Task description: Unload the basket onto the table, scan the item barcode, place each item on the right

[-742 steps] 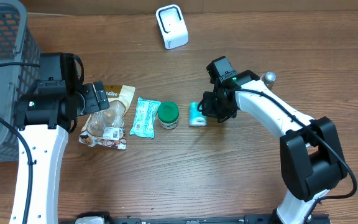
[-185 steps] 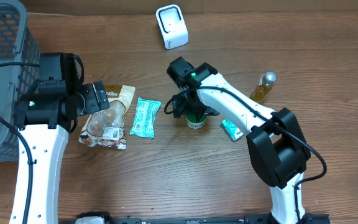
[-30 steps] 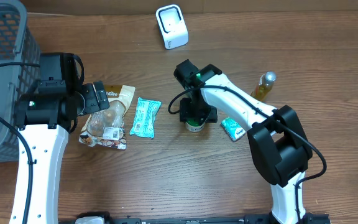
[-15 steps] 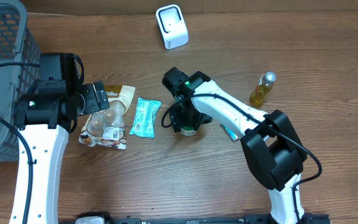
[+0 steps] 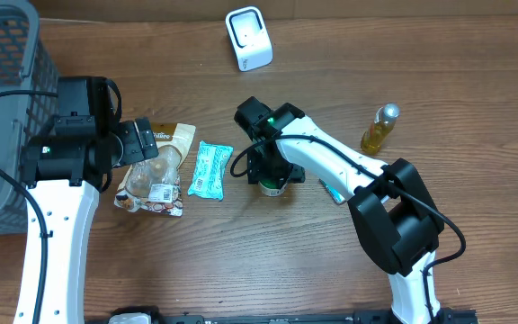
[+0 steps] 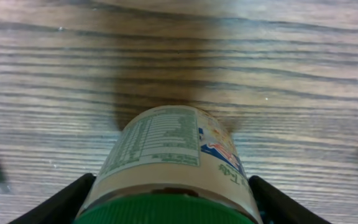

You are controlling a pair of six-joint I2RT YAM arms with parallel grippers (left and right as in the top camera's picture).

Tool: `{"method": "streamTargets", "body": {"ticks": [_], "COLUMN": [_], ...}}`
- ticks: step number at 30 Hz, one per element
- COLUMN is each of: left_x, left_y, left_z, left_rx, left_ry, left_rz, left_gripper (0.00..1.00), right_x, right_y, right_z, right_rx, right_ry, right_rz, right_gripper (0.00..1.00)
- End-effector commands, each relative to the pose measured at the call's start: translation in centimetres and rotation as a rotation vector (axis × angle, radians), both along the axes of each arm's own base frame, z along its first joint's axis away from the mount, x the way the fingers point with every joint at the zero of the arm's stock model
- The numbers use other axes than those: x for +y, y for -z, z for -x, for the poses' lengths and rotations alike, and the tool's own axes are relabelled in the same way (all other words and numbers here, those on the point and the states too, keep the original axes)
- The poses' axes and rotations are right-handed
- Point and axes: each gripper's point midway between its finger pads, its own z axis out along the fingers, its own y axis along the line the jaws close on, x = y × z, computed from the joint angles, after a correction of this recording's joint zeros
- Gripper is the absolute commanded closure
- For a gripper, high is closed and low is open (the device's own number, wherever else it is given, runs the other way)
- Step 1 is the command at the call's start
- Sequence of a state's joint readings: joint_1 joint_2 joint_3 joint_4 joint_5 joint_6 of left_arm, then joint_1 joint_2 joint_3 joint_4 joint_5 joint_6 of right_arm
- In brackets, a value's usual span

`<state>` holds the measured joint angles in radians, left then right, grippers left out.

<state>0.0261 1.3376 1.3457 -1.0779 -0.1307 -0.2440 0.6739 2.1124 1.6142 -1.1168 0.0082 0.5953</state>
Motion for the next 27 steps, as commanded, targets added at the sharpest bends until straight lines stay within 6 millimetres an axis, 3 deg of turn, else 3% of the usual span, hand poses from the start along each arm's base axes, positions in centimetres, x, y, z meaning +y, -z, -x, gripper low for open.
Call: {"method": "streamTargets", "body": {"ticks": [1,8,15,27], "left_x": [-0.1,-0.1,-0.1,-0.1], "left_y": [-0.4,-0.4,-0.4,-0.4], "left_z": [-0.3,-0.3,-0.3,-0.3], "left_rx": [-0.014,-0.014,-0.014,-0.014], "left_ry": [-0.007,-0.007,-0.007,-0.007], "left_rz": [0.005,0.005,0.005,0.005], "left_gripper": [0.0,0.0,0.01,0.01], "right_x": [-0.1,-0.1,-0.6,-0.9], "right_y": [0.2,0.2,0.2,0.9], "right_z": [-0.6,-0.7,-1.0,-0.5], "right_rx": [-0.018,-0.026,-0.041,-0.029], "right_ry": [0.005,-0.179,-0.165,-0.123], "right_rz": [0.007,0.014,0.042,0.053], "right_gripper": [0.34,0.34,0.22,0.26]}}
